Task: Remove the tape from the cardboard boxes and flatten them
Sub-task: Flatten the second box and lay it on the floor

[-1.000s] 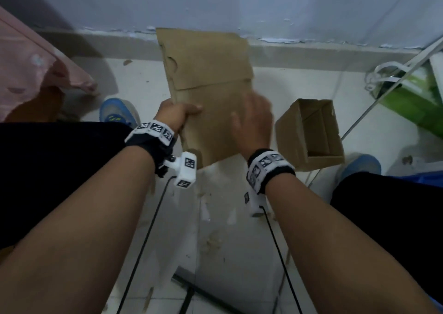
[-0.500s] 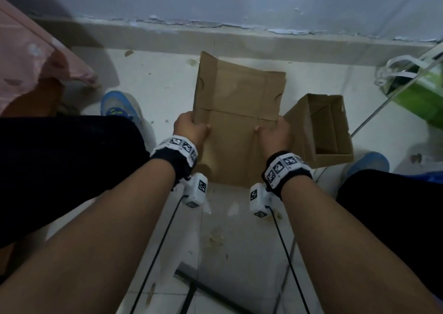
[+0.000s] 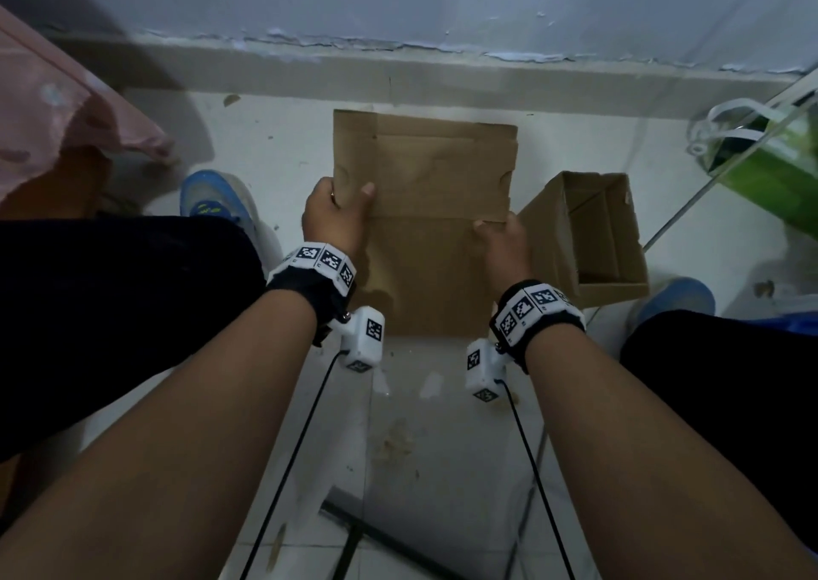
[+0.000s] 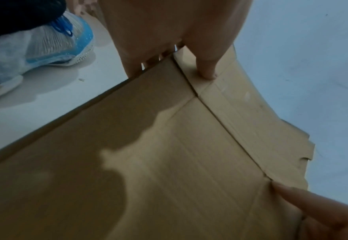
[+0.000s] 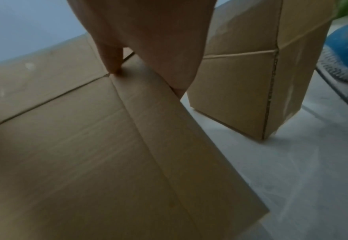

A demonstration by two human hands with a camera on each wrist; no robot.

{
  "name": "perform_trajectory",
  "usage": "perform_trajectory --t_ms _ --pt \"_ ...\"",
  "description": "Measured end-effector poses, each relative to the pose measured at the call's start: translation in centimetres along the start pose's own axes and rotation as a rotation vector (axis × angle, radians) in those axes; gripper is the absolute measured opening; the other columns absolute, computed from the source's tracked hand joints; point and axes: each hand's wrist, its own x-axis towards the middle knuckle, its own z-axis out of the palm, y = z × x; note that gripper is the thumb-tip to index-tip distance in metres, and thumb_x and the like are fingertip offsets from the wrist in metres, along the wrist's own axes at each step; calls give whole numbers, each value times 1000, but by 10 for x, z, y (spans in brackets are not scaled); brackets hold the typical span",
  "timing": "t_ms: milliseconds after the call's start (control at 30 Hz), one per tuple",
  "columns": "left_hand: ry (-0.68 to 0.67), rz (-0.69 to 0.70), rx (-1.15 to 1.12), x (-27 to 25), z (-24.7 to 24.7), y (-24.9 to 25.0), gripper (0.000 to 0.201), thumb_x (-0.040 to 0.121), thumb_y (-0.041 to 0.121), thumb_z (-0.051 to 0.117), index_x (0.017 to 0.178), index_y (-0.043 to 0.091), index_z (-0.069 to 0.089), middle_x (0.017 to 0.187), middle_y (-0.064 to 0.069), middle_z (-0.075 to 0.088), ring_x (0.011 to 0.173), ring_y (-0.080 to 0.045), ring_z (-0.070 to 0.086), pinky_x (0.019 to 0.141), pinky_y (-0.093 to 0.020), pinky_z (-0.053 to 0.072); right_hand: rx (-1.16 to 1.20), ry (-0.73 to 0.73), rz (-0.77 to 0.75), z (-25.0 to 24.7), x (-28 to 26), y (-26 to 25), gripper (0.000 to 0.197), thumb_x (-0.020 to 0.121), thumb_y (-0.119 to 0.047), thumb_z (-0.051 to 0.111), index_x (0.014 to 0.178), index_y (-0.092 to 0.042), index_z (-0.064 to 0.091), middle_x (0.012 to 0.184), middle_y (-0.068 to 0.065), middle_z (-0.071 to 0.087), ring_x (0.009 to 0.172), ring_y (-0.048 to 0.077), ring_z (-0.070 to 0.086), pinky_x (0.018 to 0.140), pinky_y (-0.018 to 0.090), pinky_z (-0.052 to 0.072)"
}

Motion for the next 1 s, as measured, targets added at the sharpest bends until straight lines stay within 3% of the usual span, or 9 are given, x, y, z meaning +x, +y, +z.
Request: perform_trajectory --t_ms 100,233,333,467,600,700,800,867,1000 --pt "23 6 86 9 -2 0 47 91 51 66 96 5 64 92 -6 70 86 -27 66 76 -35 52 32 -68 33 -1 -3 -2 61 93 -48 64 144 -17 52 133 -11 55 123 14 53 115 44 40" --pt "122 -46 209 11 -4 1 62 91 67 56 69 10 47 71 -2 54 66 -21 49 63 -33 35 -57 -12 -27 4 1 5 39 83 -48 72 103 -15 70 102 0 75 94 21 71 92 46 59" --pt "89 -101 163 9 -3 0 63 87 70 58 64 12 50 65 0 55 61 -19 51 57 -32 39 -51 98 -43 6 4 12 36 86 -42 77 83 -8 67 85 4 73 72 16 65 69 32 56" --pt "-39 -107 163 6 4 -4 47 82 58 69 104 16 66 99 0 70 90 -23 67 81 -34 56 -70 176 -24 7 6 16 33 87 -47 75 80 -17 64 83 -7 69 71 10 62 60 25 48" --pt "9 -81 197 5 6 -13 54 81 55 71 120 20 59 113 1 69 102 -23 67 90 -36 55 -69 109 -22 14 5 12 21 95 -45 67 101 -25 63 93 -14 64 84 3 61 65 22 44" --pt "66 18 150 7 3 -22 64 84 54 68 138 26 52 132 6 62 117 -17 61 101 -34 49 14 62 -37 20 3 13 36 101 -36 60 134 -21 56 113 -12 64 98 2 60 84 26 46" --pt "-7 98 249 9 4 -29 81 91 37 68 160 23 28 164 0 32 148 -20 35 120 -34 31 -15 60 -51 28 6 18 59 102 -35 60 155 -26 36 152 -1 48 129 14 52 110 36 43" --pt "-81 96 407 8 7 -34 90 90 24 67 163 21 14 171 -2 8 156 -23 16 123 -35 20 -41 70 -73 32 9 20 67 103 -31 60 160 -25 26 161 0 37 140 17 44 117 40 38" --pt "-309 206 853 3 16 -51 65 92 21 59 151 24 34 169 -8 10 155 -34 11 121 -59 23 -381 94 -193 35 9 28 76 102 -21 59 164 -26 15 172 1 10 157 19 14 119 32 24"
